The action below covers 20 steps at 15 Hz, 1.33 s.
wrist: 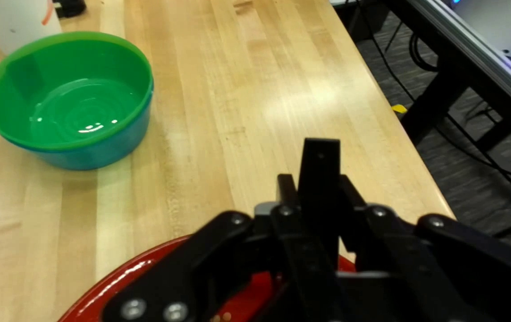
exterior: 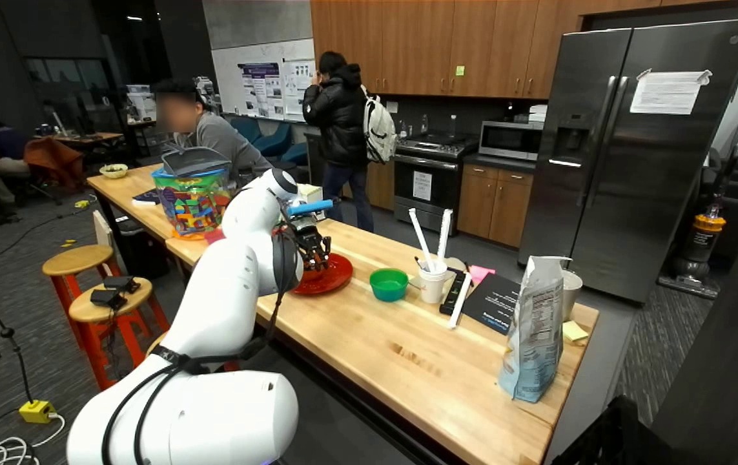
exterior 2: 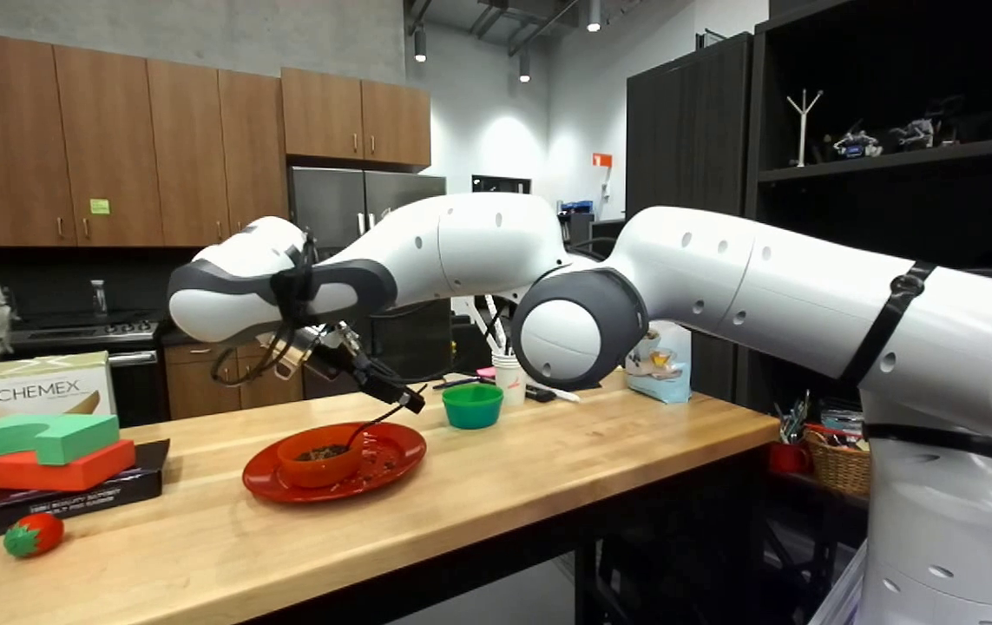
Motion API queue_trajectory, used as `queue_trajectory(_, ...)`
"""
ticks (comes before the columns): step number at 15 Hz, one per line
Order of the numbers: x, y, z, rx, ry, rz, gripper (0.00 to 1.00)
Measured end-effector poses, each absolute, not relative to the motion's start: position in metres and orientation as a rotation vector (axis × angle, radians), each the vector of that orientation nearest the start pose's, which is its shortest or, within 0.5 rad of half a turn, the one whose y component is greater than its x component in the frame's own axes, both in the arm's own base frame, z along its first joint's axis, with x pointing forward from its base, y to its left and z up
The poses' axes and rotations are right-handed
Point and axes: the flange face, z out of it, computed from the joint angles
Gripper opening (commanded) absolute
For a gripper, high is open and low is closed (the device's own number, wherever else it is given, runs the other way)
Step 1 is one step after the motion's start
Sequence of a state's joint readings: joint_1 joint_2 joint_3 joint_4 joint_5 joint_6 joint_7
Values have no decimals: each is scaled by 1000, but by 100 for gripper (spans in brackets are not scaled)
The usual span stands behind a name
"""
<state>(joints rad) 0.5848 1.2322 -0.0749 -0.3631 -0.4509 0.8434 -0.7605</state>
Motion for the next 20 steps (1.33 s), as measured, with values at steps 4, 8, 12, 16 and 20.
queue_trajectory(4, 635, 299, 323, -2776, -1556, 1291, 6)
queue_trajectory(8, 642, 283, 328, -2849, -1419, 1264, 6)
queue_trajectory(12, 644, 278, 342, -2923, -1337, 1228, 6)
queue_trajectory(16, 643, 279, 359, -2972, -1292, 1181, 6)
queue_trajectory(20, 642, 280, 372, -3001, -1266, 1147, 6)
